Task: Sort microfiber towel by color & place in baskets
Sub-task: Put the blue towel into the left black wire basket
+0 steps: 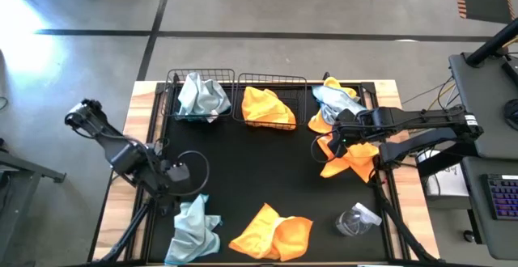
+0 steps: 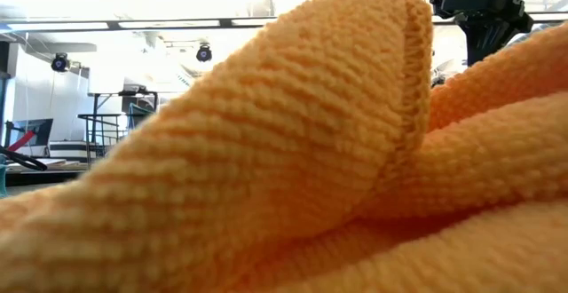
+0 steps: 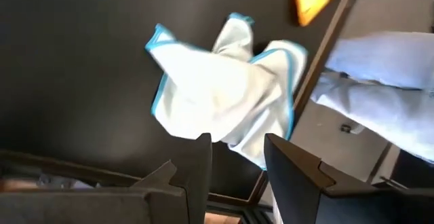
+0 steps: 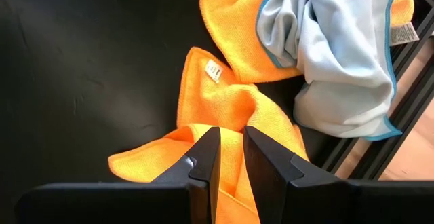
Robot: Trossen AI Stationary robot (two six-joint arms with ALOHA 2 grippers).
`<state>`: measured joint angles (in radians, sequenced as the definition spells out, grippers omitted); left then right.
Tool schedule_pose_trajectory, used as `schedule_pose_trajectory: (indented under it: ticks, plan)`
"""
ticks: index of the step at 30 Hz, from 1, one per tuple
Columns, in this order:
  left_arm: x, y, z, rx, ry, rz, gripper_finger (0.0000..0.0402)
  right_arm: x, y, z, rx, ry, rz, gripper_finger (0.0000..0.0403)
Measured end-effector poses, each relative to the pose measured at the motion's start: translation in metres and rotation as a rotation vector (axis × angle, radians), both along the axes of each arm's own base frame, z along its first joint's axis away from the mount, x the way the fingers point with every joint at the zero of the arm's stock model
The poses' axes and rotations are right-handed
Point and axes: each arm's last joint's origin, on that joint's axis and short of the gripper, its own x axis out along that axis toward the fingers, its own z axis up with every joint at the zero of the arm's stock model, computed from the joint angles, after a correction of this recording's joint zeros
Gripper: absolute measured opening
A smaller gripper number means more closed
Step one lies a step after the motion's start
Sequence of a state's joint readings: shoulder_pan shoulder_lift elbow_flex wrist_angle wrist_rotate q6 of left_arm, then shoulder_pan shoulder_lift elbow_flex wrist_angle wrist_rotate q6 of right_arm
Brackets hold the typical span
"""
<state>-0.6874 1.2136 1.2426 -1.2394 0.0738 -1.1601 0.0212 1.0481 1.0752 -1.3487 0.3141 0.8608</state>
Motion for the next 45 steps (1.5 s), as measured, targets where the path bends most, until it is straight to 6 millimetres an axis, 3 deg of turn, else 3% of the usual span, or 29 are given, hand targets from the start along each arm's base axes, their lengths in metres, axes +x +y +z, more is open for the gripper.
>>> schedule_pose_trajectory:
  ticks: [13,26,34,45]
  plan:
    - [0.027,-0.024,-0.032,0.042,0.147,0.122,0.0121,-0.001,0.0,0.0,0.001,0.022,0.049,0.0059]
    - [0.058,-0.063,-0.057,0.113,0.243,0.158,0.0121,-0.001,0.0,0.0,0.0,0.037,0.097,0.0059]
    - [0.062,-0.088,-0.073,0.155,0.294,0.175,0.0121,-0.001,0.001,0.0,0.013,0.038,0.105,0.0059]
    - [0.058,-0.101,-0.096,0.202,0.365,0.316,0.0121,-0.001,0.001,0.0,0.015,0.043,0.12,0.0059]
